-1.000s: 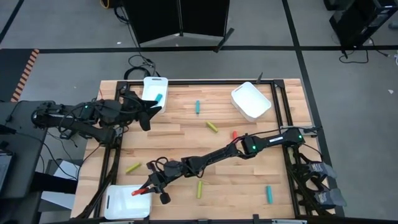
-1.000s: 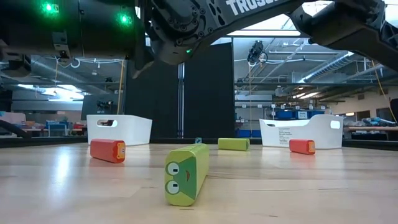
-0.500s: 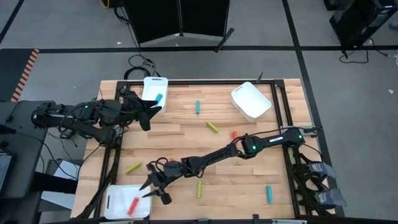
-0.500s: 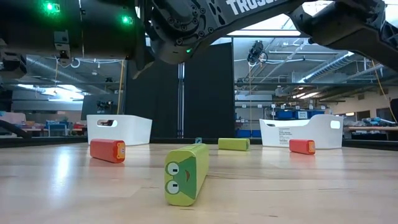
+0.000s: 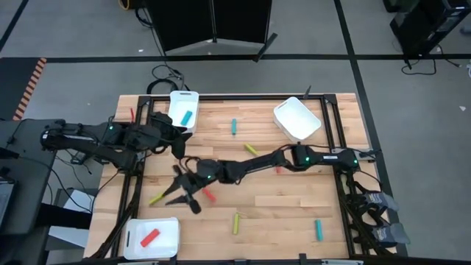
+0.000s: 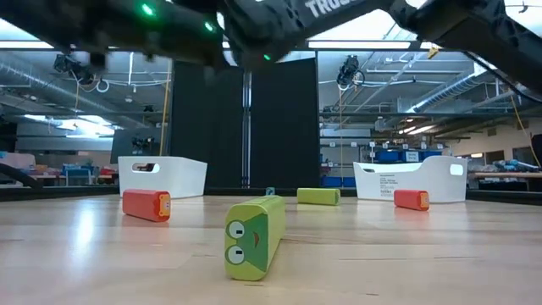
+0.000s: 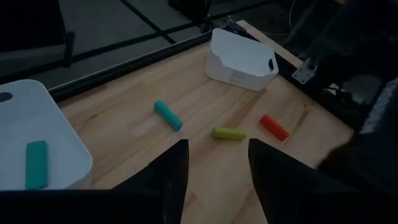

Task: Sort blocks
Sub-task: Put the middle left green block into the top right white bin

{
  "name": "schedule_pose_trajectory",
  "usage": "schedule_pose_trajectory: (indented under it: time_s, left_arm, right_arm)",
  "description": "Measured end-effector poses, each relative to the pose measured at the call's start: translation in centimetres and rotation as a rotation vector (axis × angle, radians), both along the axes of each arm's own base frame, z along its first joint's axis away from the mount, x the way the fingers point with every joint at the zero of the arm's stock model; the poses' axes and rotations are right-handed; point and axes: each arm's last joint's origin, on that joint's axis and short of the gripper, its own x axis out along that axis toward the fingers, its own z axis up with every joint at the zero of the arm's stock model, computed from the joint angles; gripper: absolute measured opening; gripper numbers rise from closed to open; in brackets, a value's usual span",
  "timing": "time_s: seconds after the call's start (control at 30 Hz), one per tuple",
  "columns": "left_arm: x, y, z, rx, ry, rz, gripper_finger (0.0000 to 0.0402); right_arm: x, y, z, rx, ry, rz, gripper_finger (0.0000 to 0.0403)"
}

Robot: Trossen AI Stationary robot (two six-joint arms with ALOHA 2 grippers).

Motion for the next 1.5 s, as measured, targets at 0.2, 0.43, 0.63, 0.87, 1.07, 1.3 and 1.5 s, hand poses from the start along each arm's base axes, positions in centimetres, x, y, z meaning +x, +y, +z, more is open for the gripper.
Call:
schedule_pose_trajectory:
  time_s: [0.2, 0.43, 0.63, 0.87, 1.07, 1.3, 1.5]
  left_arm:
    - [-0.5, 0.0, -0.7, -0.020, 0.087, -0.028, 0.0171]
    - [0.1, -0.3, -3.7, -0.126, 0.372, 0.006, 0.0171]
    - [2.0, -1.7, -7.3, -0.263, 0.731, -0.081, 0.0193]
    - [2.4, -4.8, -10.0, -0.361, 1.015, -0.131, 0.0255]
    - [2.1, -7.8, -11.1, -0.448, 1.088, -0.143, 0.0292]
    - [1.7, -10.1, -12.2, -0.504, 1.174, -0.121, 0.0286]
    - [1.7, -10.8, -14.0, -0.511, 1.187, -0.100, 0.0278]
  right_arm:
    - [-5.4, -2.2, -0.8, -0.010, -0.006, -0.139, 0.0153]
    - [-16.3, -4.2, 0.5, -0.113, -0.064, -0.446, 0.0153]
    - [-23.9, -5.2, 1.8, -0.130, -0.048, -0.554, 0.0153]
    - [-29.0, -5.2, 2.5, -0.137, -0.060, -0.652, 0.0153]
    - [-30.0, -5.2, 2.6, -0.146, -0.065, -0.675, 0.0153]
    - [-29.9, -5.2, 2.4, -0.161, -0.065, -0.675, 0.0153]
    - [-29.9, -5.2, 2.5, -0.148, -0.069, -0.675, 0.0153]
